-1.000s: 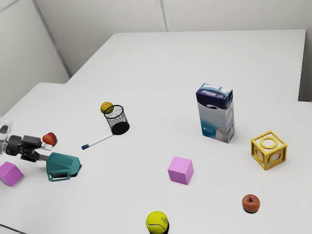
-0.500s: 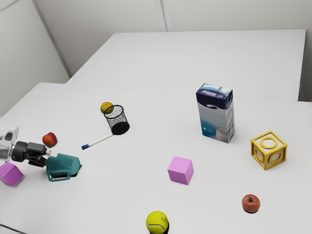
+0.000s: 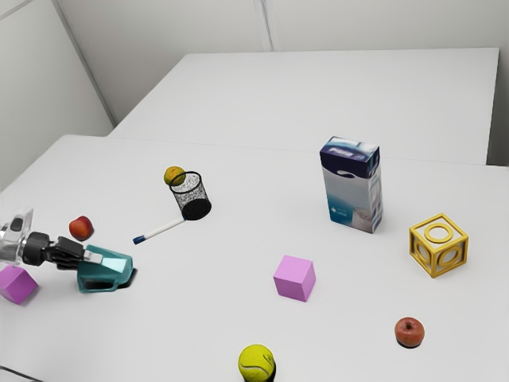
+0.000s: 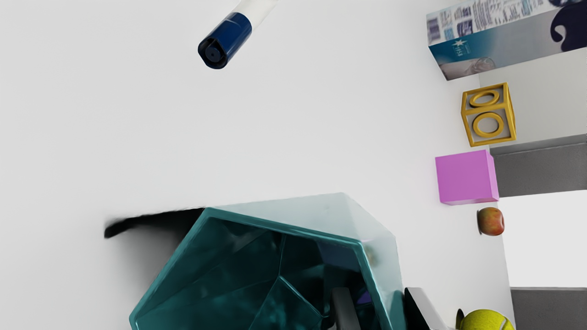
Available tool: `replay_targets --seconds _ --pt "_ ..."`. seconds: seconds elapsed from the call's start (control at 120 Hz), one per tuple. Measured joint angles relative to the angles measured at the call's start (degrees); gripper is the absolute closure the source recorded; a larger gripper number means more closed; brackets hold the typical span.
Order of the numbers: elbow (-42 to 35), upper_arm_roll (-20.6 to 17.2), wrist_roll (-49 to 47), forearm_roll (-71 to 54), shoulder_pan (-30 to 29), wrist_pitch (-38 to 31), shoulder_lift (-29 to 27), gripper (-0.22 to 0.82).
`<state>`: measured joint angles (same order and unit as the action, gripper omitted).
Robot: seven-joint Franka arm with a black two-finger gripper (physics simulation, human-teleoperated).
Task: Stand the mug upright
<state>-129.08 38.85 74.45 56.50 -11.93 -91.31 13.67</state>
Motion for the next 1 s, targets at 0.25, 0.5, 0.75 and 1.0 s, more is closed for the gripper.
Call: replay_targets --seconds 0.25,0.5,0.75,1.0 --pt "0.1 -0.1 0.1 1.6 0.5 0.8 -0.3 0.74" --pt "0.4 -0.3 -0.1 3.1 2.8 3.1 -4.6 0.77" --pt "8.8 -11.2 -6.5 -12.9 11.8 -7.6 -9.2 0.78" --pt "10.6 -20.7 -16.3 -34.5 22.0 -25.6 -9.5 0.78"
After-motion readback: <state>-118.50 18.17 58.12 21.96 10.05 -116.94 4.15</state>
